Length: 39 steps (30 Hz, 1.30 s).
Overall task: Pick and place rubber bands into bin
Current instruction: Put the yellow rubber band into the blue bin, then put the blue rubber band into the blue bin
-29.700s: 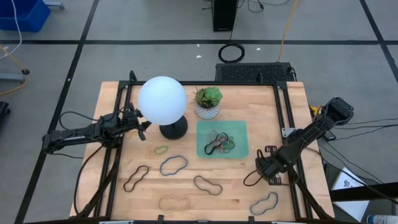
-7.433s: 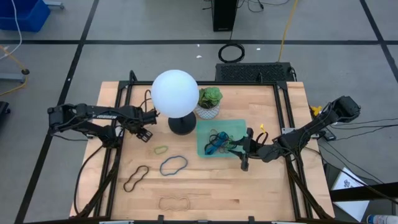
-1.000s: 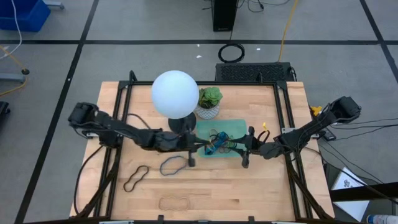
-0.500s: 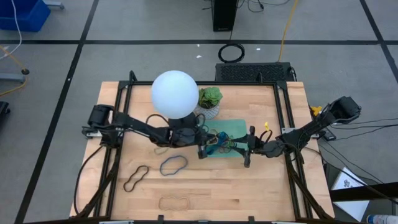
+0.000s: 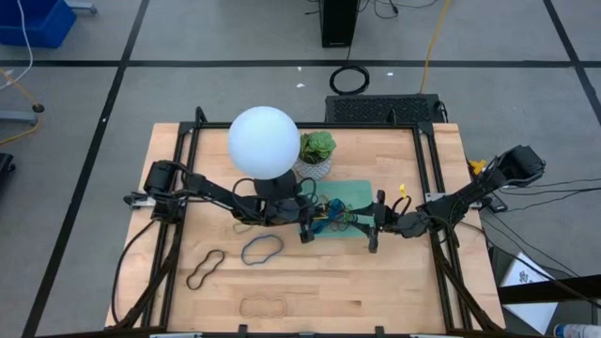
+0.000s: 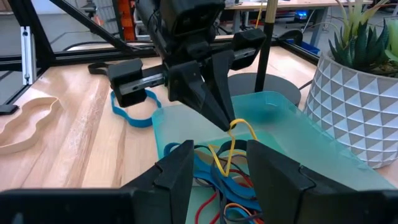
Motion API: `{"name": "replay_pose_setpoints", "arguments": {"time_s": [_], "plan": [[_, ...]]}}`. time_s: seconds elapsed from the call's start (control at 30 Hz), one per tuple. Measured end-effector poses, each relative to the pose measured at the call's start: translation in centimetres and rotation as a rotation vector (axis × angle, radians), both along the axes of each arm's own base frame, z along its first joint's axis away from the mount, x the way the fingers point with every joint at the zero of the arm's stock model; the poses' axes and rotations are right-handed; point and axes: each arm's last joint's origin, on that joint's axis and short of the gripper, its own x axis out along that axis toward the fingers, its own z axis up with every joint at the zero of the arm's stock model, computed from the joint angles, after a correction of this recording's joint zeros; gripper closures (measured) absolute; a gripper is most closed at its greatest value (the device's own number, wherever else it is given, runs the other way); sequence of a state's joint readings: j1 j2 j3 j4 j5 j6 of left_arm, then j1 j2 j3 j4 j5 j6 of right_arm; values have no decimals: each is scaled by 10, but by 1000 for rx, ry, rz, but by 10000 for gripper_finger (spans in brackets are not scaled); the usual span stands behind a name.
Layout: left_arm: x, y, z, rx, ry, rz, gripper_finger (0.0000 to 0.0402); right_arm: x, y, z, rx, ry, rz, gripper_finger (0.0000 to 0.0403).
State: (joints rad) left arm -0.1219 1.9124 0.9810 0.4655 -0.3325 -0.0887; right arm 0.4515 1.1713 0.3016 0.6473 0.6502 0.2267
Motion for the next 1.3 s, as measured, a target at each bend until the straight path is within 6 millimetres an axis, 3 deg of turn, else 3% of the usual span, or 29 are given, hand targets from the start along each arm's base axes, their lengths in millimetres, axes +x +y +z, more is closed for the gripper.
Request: {"name": "replay_pose_setpoints", "arguments": {"time_s": [0.43,0.57,0.77,0.9,1.03,1.3], "plan": [[0,-1,0,-51,-16,20,356,1,1,6,9,-54,6,261],[0,-1,0,-67,-19,28,324,1,3,5,-6,-43,57,261],[0,-3,0,-101,-12,-38,244,2,4,2,-31,-22,75,261],[0,-5,-1,-139,8,-109,204,3,4,5,-142,-24,99,261],[-1,-7,-3,-139,38,-175,181,3,4,4,-218,-5,115,261],[-2,-7,-4,-29,65,-224,172,3,4,4,-188,-12,109,261]]}}
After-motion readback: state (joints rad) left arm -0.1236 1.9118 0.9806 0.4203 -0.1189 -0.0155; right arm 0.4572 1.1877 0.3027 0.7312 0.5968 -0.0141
